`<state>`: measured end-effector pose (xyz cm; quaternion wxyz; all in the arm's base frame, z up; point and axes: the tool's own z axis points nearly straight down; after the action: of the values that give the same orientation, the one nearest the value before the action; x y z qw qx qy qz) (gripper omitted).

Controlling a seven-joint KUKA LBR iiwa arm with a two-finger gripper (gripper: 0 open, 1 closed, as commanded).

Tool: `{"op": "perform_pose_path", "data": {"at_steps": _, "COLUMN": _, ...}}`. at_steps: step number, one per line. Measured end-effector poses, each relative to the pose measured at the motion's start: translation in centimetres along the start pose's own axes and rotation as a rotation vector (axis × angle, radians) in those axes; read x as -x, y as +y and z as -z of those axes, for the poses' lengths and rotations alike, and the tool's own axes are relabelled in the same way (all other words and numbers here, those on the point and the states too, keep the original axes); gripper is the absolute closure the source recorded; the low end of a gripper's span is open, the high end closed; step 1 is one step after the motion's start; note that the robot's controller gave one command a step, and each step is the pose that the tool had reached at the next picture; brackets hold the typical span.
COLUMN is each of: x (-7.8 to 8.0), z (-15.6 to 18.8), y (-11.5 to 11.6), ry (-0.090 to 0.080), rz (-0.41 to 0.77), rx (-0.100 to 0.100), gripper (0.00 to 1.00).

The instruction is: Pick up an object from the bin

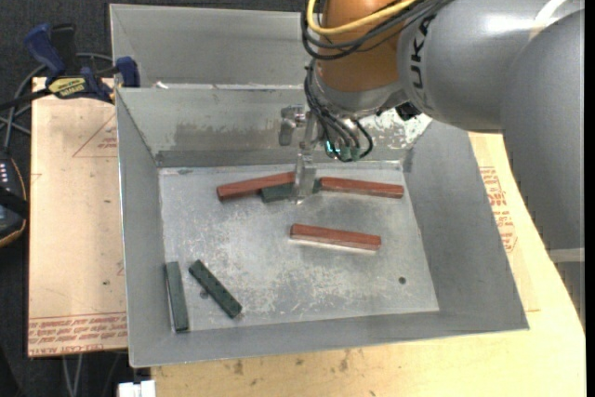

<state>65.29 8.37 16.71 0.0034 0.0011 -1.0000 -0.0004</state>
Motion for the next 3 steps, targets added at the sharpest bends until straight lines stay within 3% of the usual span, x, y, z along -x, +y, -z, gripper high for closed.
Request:
{"op": "perform_pose_path", "data": {"at_steps": 1, "x": -1.9, "z": -9.3, "y": -2.4, "ry": -0.006, "rz": -0.206, "rx": 0.002, "gripper": 0.00}}
{"op": "perform_pose_path", "data": {"at_steps": 2, "x": -1.5, "z": -8.5, "y": -2.4, "ry": -0.021, "rz": -0.205, "rx": 0.005, "gripper": 1.00}}
{"op": "perform_pose_path", "data": {"at_steps": 3, "x": -2.8, "z": 7.6, "y": -0.6, "ry": -0.019, "rz": -0.034, "rx": 0.002, "gripper": 1.00}}
